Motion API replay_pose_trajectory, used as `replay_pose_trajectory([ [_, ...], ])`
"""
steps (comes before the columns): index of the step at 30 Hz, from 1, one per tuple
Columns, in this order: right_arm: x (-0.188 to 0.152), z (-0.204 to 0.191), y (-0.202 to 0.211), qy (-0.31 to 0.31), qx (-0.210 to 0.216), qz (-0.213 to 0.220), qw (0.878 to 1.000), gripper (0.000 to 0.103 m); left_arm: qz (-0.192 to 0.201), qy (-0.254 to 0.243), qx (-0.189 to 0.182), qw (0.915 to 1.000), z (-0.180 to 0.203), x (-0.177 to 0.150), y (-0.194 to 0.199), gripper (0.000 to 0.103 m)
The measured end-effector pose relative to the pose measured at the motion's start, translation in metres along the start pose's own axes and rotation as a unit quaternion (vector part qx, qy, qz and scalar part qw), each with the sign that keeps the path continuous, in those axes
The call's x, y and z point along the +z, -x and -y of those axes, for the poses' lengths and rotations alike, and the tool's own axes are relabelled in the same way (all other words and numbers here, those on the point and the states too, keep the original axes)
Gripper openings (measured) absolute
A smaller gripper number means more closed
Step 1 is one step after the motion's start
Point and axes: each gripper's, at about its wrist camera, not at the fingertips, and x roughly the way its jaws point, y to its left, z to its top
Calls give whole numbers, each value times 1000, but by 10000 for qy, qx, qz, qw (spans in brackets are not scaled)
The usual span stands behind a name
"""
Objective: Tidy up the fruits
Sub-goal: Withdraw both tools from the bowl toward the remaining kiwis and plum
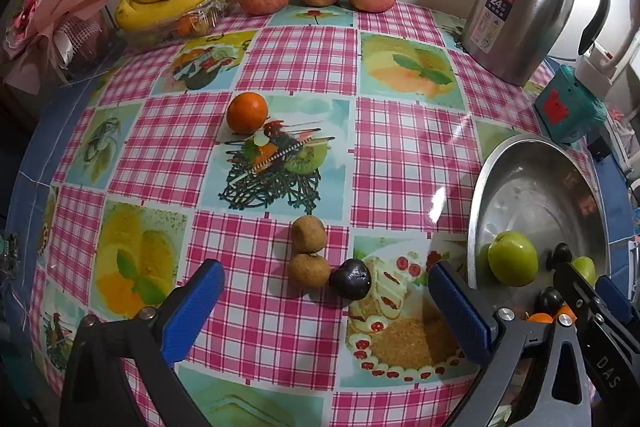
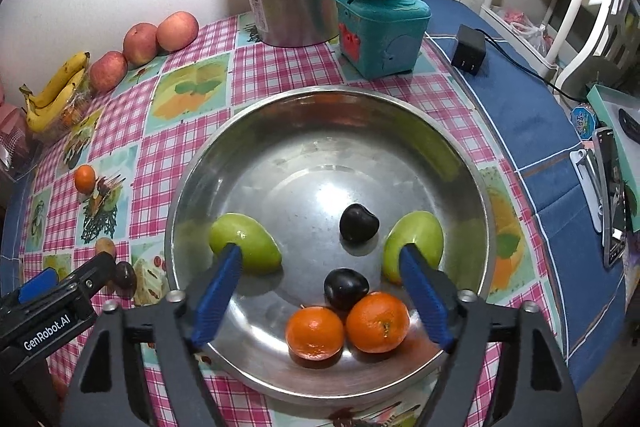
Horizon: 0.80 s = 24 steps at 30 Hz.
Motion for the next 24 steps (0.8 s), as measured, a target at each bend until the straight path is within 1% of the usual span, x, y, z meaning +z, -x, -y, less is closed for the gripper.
replay_pose_trajectory([
  [2,0,-1,1,37,-2,42,10000,83,55,-55,63,9999,1,0,1,103],
  [3,0,-2,1,66,6,63,10000,85,77,-83,95,9999,1,0,1,103],
  [4,-1,-3,1,95,17,89,9999,92,101,-114,127,9998,1,0,1,103],
  [5,-1,-3,1,123,20,101,9999,97,128,-151,158,9997,2,0,2,103],
  [9,-1,-5,2,219,-33,173,9996,98,211,-213,227,9993,2,0,3,103],
  [17,-1,-5,3,224,-61,231,9995,98,351,-325,327,9983,-2,2,7,103],
  [21,-2,-5,2,267,-102,195,9994,98,350,-203,300,9987,-12,6,8,103],
  [24,-3,-8,0,367,-159,137,9991,98,412,-142,347,9984,-22,10,11,103],
])
